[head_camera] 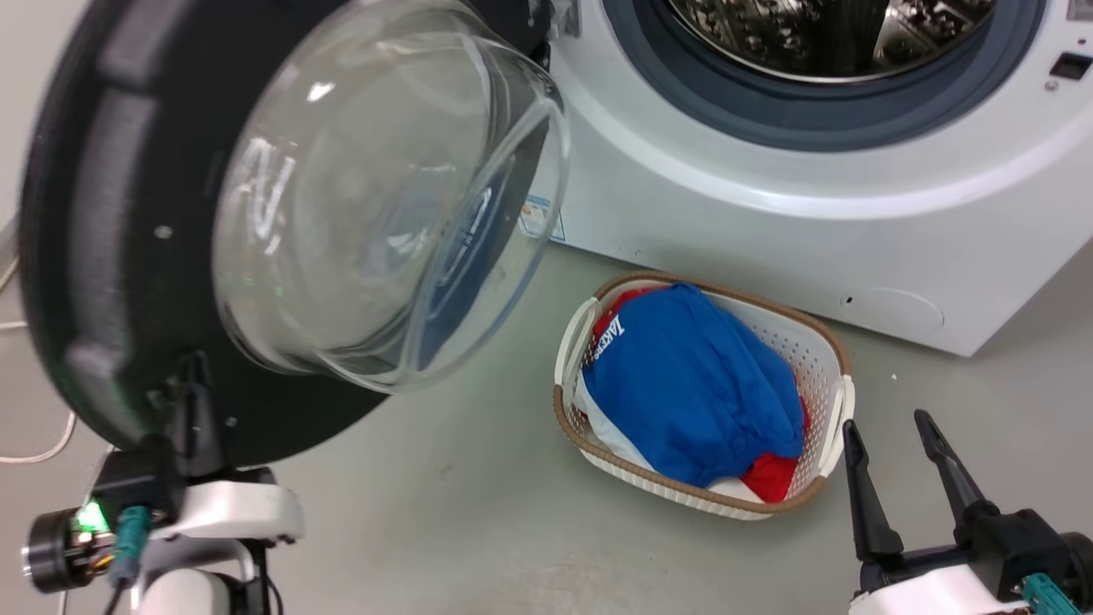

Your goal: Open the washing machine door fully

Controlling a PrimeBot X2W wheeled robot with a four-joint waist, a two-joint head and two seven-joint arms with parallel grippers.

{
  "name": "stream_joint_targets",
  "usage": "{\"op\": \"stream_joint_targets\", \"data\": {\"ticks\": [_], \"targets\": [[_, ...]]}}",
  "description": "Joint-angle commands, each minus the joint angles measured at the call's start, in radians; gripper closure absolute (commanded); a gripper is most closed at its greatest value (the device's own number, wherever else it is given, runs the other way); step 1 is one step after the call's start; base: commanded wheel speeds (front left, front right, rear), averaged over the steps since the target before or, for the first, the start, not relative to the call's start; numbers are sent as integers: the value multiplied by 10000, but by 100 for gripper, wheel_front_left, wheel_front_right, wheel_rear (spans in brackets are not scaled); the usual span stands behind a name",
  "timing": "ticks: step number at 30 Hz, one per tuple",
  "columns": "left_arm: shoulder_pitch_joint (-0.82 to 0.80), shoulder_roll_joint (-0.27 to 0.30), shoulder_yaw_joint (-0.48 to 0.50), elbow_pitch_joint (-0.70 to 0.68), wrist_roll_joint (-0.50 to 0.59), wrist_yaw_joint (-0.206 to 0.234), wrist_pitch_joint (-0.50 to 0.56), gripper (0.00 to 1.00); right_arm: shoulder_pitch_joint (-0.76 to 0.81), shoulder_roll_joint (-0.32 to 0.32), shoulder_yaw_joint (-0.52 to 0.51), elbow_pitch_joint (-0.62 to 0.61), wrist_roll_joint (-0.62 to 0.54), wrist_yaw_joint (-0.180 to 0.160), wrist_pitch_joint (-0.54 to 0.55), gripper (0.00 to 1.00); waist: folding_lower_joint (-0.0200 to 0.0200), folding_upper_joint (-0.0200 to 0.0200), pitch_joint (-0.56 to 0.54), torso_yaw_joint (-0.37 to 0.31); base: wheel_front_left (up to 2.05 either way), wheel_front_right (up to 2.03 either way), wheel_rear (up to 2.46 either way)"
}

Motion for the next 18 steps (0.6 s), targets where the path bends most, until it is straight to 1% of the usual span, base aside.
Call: {"op": "stream_joint_targets", "data": {"ticks": [1, 9, 18], "targets": [[-162, -20, 352, 13, -41, 97, 22, 100, -149, 15, -17, -76, -100, -2, -19, 0, -1, 0, 181, -77, 0, 0, 0], [-715, -194, 1911, 213, -72, -122, 23, 100, -554, 15, 10, -161, -352, -2, -17, 0, -1, 0, 734, -295, 0, 0, 0], [-1510, -121, 3238, 840, 26, -538, 23, 100, -888, -38, 26, -189, -474, -2, -17, 0, -1, 0, 1086, -582, 0, 0, 0]]}}
